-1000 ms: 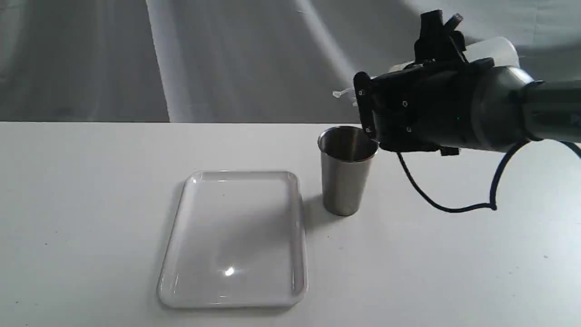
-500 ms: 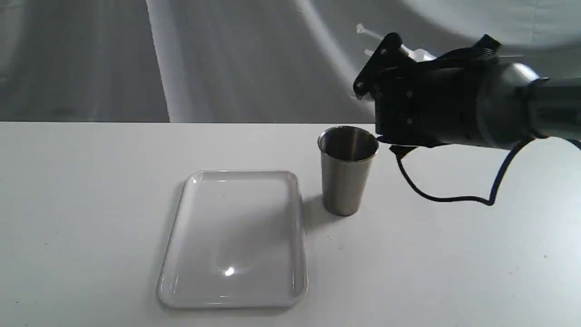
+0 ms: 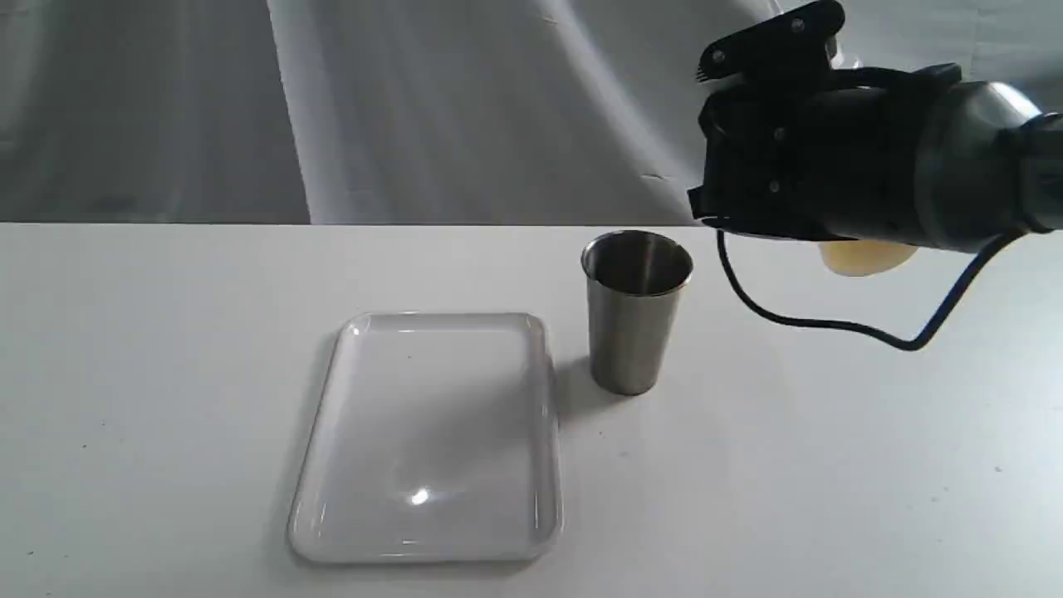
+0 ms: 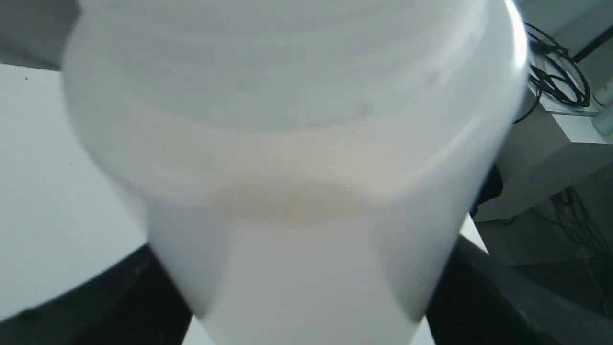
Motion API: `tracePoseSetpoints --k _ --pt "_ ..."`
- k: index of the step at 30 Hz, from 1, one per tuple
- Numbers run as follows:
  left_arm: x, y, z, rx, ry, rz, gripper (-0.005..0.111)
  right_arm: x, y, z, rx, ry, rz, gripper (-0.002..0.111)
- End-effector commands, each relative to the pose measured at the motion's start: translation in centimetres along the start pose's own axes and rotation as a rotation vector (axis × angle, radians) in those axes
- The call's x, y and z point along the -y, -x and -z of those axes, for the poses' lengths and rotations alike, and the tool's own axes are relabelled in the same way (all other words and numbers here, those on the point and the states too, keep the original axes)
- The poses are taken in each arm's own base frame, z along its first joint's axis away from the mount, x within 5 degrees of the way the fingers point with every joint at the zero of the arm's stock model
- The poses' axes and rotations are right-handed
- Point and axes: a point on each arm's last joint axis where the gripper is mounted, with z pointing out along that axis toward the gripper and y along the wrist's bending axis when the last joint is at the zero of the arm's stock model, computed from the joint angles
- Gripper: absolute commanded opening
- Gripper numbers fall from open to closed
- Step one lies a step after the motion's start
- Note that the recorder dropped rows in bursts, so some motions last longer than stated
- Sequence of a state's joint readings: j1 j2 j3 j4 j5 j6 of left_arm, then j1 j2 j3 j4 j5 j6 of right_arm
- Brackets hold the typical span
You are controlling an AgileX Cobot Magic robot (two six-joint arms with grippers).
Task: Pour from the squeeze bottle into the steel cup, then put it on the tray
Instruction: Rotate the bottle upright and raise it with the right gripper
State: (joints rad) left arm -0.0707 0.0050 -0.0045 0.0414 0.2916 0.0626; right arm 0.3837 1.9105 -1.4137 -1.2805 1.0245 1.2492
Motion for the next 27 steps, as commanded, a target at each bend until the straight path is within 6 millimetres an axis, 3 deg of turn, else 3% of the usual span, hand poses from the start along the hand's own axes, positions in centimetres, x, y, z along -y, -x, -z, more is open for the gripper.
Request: tracePoseSetpoints --k 1,15,20,27 --pt "0.0 -0.1 0.0 0.007 -0.002 -0.002 0.008 0.4 0.9 0.9 0.045 -0.001 -0.018 0.051" --pt "0.0 -0.1 0.0 0.007 -0.002 -0.002 0.008 -1.2 0.9 2.1 0.051 0.105 -0.026 0.051" --pt "0.0 -0.1 0.0 0.007 -0.002 -0.002 0.008 -1.0 2.1 3.4 0.099 0.248 -0.076 0.051" --pt "0.0 -0.1 0.0 0.007 -0.002 -0.002 0.008 0.6 4.3 6.0 0.202 0.407 -0.151 0.051"
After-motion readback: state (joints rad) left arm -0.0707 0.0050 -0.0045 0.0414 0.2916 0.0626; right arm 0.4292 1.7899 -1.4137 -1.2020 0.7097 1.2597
